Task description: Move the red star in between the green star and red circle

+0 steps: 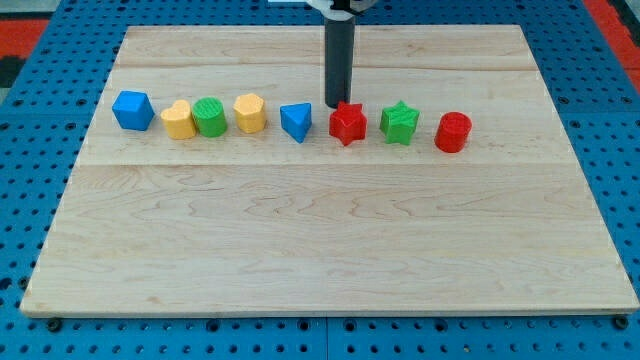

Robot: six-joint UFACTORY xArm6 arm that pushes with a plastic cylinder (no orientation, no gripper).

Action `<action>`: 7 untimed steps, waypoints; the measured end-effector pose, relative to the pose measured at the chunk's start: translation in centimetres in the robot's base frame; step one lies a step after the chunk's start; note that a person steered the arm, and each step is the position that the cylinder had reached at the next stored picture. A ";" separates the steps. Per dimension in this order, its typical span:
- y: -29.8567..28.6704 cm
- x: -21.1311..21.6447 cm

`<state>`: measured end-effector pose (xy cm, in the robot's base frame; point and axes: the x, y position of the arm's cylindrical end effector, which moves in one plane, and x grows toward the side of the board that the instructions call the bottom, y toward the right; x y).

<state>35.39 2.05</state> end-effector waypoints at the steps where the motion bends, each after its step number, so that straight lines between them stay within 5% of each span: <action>1: 1.3 5.9; 3: 3.7 6.1; 4: -0.3 5.5; 6: 3.2 13.5; 7: 4.2 12.1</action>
<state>47.54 6.29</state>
